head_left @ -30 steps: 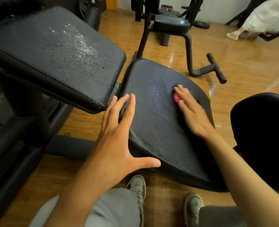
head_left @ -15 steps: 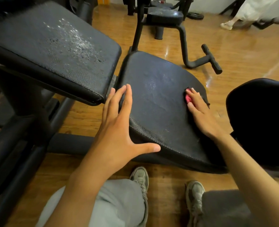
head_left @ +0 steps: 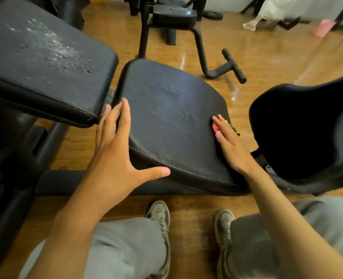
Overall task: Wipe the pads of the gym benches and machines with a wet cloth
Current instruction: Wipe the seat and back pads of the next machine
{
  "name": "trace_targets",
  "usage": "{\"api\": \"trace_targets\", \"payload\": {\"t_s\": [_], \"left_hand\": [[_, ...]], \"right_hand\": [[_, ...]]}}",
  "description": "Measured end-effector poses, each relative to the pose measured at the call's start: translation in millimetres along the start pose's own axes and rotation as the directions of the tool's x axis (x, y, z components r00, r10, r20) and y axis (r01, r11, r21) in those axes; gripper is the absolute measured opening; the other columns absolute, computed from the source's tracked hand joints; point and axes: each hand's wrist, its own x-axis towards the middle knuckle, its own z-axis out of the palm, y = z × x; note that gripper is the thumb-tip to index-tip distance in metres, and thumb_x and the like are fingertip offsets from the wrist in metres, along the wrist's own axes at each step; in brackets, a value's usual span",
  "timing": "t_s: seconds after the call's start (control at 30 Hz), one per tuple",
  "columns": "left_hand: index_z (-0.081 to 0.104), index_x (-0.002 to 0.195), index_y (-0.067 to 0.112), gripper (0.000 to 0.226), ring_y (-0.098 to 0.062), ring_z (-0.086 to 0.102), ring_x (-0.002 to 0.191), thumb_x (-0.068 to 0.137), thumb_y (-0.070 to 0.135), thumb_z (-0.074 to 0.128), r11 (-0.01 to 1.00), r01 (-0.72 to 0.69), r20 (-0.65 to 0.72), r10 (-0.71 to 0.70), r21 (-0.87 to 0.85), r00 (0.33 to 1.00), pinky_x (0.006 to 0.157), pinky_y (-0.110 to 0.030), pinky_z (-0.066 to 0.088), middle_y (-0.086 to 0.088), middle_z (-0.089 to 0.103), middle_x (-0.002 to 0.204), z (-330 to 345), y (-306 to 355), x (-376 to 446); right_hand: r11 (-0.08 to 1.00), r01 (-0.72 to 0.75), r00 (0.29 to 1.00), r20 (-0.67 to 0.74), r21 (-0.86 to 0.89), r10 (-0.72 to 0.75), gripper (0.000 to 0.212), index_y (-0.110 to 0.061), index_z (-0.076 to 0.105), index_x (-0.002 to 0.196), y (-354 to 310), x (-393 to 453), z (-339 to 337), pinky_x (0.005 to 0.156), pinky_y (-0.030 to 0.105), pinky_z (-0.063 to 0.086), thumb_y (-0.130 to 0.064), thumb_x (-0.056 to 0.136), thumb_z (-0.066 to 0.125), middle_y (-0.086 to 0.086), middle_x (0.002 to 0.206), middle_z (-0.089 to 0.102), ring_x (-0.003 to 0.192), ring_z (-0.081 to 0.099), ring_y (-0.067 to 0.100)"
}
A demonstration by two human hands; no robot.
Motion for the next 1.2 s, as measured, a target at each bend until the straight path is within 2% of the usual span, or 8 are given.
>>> {"api": "trace_targets", "payload": {"t_s": [0.2, 0.27, 0.37, 0.43, 0.6, 0.8, 1.03, 1.2], "left_hand": [[-0.021, 0.153, 0.045, 0.143, 0.008, -0.027, 0.148, 0.047, 0.084, 0.067, 0.999, 0.000, -0.016, 0.001, 0.045, 1.000, 0.106, -0.004, -0.015, 0.025, -0.018, 0.166, 2, -2, 2], [-0.017, 0.157, 0.042, 0.145, 0.006, -0.026, 0.149, 0.050, 0.093, 0.066, 1.000, 0.001, -0.028, 0.000, 0.026, 1.000, 0.110, -0.008, -0.012, 0.023, -0.017, 0.167, 3, -1, 2], [-0.007, 0.163, 0.035, 0.141, 0.004, -0.023, 0.151, 0.051, 0.097, 0.052, 1.000, 0.025, -0.083, -0.025, 0.004, 0.996, 0.118, -0.021, -0.006, 0.023, -0.013, 0.168, 8, 4, 2], [-0.001, 0.165, 0.030, 0.137, 0.000, -0.017, 0.154, 0.056, 0.098, 0.046, 0.999, 0.054, -0.139, -0.052, 0.009, 0.989, 0.120, -0.024, -0.003, 0.017, -0.006, 0.170, 13, 11, 4], [-0.007, 0.164, 0.028, 0.144, -0.008, -0.018, 0.156, 0.050, 0.103, 0.041, 0.989, 0.050, -0.124, -0.033, 0.142, 0.992, 0.125, -0.034, -0.001, 0.009, -0.009, 0.172, 17, 9, 11], [-0.023, 0.158, 0.035, 0.155, -0.005, -0.027, 0.152, 0.036, 0.105, 0.042, 0.982, 0.063, -0.083, -0.049, 0.180, 0.995, 0.128, -0.041, 0.001, 0.014, -0.020, 0.168, 15, 7, 14], [-0.023, 0.154, 0.038, 0.152, 0.000, -0.026, 0.151, 0.035, 0.100, 0.048, 0.979, 0.105, -0.089, -0.090, 0.173, 0.992, 0.122, -0.027, -0.006, 0.015, -0.017, 0.169, 14, 12, 15], [-0.021, 0.157, 0.040, 0.152, 0.000, -0.028, 0.150, 0.036, 0.101, 0.048, 0.981, 0.098, -0.071, -0.087, 0.166, 0.994, 0.122, -0.029, -0.004, 0.017, -0.018, 0.168, 13, 12, 14]], "right_hand": [[0.878, 0.479, 0.867, 0.162, -0.011, -0.471, 0.046, -0.031, 0.036, 0.156, -58, -63, 24, 0.125, 0.019, 0.007, -0.025, 0.111, 0.040, -0.021, 0.165, 0.024, 0.153, 0.009, -0.004], [0.915, 0.404, 0.904, 0.143, 0.026, -0.403, 0.045, -0.029, 0.039, 0.155, -42, -41, 17, 0.126, 0.022, 0.008, -0.027, 0.110, 0.040, -0.018, 0.164, 0.027, 0.153, 0.011, -0.003], [0.993, 0.117, 0.993, 0.015, 0.008, -0.118, 0.043, -0.035, 0.036, 0.153, -16, 8, 6, 0.129, 0.033, 0.008, -0.029, 0.111, 0.039, -0.013, 0.166, 0.023, 0.155, 0.010, 0.004], [0.996, 0.082, 0.996, 0.025, -0.033, -0.081, 0.044, -0.034, 0.036, 0.154, -20, 15, 10, 0.128, 0.032, 0.005, -0.028, 0.111, 0.038, -0.012, 0.168, 0.018, 0.156, 0.007, 0.007], [0.878, 0.475, 0.868, 0.193, -0.059, -0.457, 0.048, -0.031, 0.033, 0.158, -64, -32, 29, 0.125, 0.020, 0.004, -0.025, 0.111, 0.039, -0.018, 0.167, 0.019, 0.154, 0.004, -0.002], [0.757, 0.653, 0.720, 0.303, 0.008, -0.624, 0.052, -0.015, 0.028, 0.160, -90, 41, 47, 0.127, 0.026, 0.008, -0.019, 0.110, 0.041, -0.003, 0.169, 0.021, 0.157, 0.007, 0.011], [0.905, 0.407, 0.913, 0.088, -0.125, -0.399, 0.052, -0.014, 0.028, 0.160, -76, 180, 55, 0.123, 0.021, 0.005, -0.029, 0.111, 0.038, 0.003, 0.168, 0.024, 0.157, 0.013, 0.019], [0.994, 0.085, 0.993, -0.070, -0.072, -0.090, 0.052, -0.011, 0.031, 0.159, 5, 195, 15, 0.127, 0.037, 0.011, -0.031, 0.111, 0.036, 0.008, 0.167, 0.027, 0.156, 0.018, 0.024]]}}
